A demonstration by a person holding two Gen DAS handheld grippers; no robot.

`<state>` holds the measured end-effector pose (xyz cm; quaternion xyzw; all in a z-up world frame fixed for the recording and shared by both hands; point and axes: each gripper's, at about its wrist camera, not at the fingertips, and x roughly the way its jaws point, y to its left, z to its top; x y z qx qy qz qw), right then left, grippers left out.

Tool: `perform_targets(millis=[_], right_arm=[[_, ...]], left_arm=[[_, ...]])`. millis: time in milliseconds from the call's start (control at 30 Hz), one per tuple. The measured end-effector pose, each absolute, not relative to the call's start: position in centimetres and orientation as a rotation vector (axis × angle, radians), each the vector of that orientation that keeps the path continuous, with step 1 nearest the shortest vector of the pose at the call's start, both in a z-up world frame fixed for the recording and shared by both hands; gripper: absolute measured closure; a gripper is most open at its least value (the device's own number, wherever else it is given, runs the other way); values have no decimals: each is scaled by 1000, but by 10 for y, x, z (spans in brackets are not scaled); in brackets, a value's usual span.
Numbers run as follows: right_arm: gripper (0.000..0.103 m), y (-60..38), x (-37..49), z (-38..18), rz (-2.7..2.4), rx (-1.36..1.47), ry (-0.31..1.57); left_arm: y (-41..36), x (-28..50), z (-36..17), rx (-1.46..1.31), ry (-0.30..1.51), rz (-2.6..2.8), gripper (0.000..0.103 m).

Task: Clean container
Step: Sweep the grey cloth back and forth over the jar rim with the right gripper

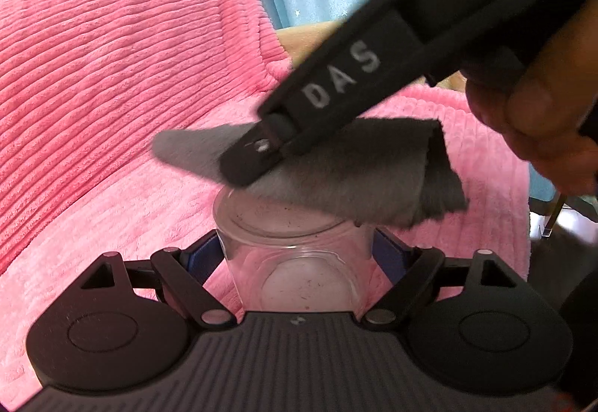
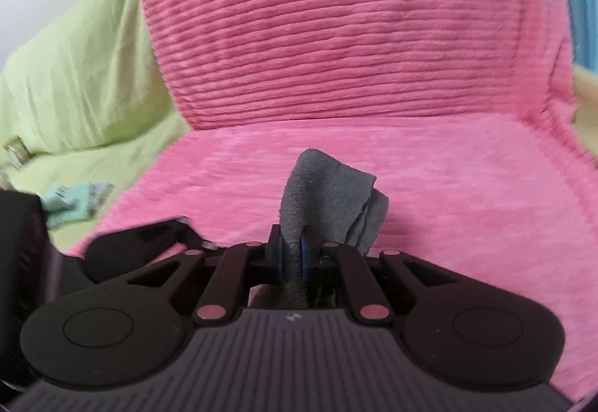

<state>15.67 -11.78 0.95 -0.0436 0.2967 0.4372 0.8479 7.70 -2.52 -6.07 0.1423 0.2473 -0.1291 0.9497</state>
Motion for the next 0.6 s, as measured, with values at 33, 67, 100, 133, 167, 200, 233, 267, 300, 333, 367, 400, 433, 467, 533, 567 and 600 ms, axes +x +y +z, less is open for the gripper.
perform_targets(millis=[33,67,100,133,167,200,233,267,300,333,367,400,433,467,533,567,600], right_arm=[[97,-122,156,9,910,-99,626],[97,-126,155,9,904,-97,631],[97,-130,153,9,899,-96,636],[97,-134,151,9,894,-95,641],[96,-138,148,9,892,-93,647],[96,-142,144,9,890,-89,653],[96,-145,142,10,889,-78,661],[96,-148,139,10,890,-67,669],[96,-150,136,10,893,-54,675],[96,-152,132,11,898,-38,683],[96,-154,129,11,903,-23,690],[96,-155,126,11,910,-11,696],[96,-155,124,11,916,-1,700],[96,-154,122,11,921,7,704],[96,-150,121,12,926,11,703],[96,-148,122,12,929,15,704],[96,-146,124,12,935,22,706]], left_arm=[[-26,76,-61,288,503,-264,18],[-26,75,-61,289,502,-265,18],[-27,74,-61,290,502,-266,18],[-29,74,-61,292,501,-267,18],[-30,74,-62,295,500,-267,18],[-31,73,-62,297,499,-268,18],[-32,72,-62,299,498,-267,18],[-34,71,-61,300,498,-267,18],[-36,70,-61,300,498,-267,18],[-37,69,-61,299,497,-267,18],[-38,68,-62,299,497,-267,18],[-40,67,-61,299,496,-265,18],[-40,67,-61,299,492,-257,18],[-39,70,-61,299,491,-253,18],[-35,79,-60,289,490,-238,18],[-32,84,-60,282,493,-238,18],[-30,87,-59,277,497,-232,18]])
